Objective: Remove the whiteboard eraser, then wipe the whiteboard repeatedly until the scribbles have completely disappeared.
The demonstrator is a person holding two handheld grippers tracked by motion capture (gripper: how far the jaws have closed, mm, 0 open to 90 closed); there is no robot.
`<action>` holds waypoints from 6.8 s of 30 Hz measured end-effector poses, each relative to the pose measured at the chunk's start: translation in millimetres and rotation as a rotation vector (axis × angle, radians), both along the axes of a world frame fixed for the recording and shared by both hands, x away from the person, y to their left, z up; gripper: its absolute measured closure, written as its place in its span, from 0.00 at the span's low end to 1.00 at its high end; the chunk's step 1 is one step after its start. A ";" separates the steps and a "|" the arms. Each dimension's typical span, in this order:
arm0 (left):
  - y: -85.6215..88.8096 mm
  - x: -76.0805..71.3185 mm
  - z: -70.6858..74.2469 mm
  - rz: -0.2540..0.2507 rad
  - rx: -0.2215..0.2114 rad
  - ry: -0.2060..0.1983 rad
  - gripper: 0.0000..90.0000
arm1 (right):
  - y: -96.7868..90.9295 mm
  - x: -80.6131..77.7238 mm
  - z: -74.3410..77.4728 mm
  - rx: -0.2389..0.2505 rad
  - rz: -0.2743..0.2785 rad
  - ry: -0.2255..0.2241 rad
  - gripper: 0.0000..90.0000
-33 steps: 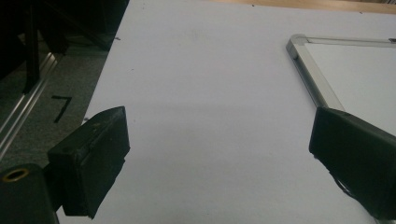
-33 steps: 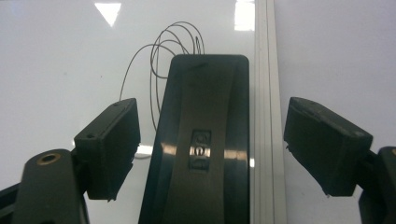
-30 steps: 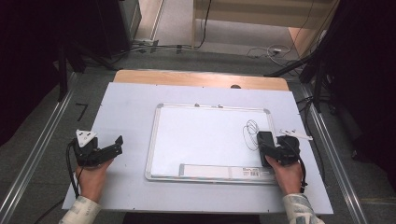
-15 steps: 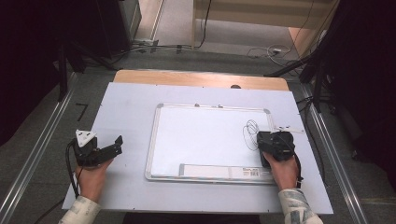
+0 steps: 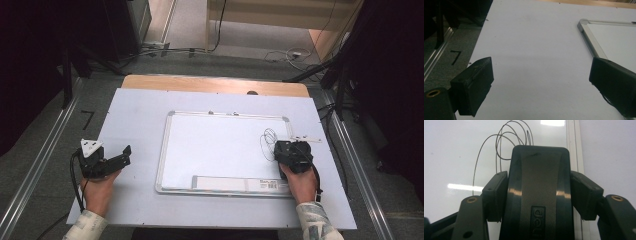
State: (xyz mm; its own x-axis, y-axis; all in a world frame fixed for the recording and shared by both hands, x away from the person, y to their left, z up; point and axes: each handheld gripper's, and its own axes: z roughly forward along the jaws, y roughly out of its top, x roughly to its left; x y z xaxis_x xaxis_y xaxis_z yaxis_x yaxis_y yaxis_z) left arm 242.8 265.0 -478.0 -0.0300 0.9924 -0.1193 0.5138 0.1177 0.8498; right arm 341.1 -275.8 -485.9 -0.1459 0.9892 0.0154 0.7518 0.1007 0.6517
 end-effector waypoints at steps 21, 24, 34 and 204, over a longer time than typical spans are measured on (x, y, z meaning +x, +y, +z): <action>1.7 -0.2 -0.1 0.001 -0.011 0.001 0.08 | -1.9 -2.9 1.8 -0.005 -0.030 -0.014 0.41; 1.7 -0.2 -0.1 0.001 -0.010 0.001 0.08 | -2.8 -4.3 4.4 -0.003 -0.030 -0.029 0.41; 0.3 0.3 -0.3 -0.001 -0.004 0.002 0.08 | 1.1 -10.1 24.7 0.029 -0.010 -0.093 0.41; 2.6 -1.1 0.2 0.003 -0.012 0.001 0.08 | 52.9 31.9 3.6 -0.070 0.108 -0.029 0.42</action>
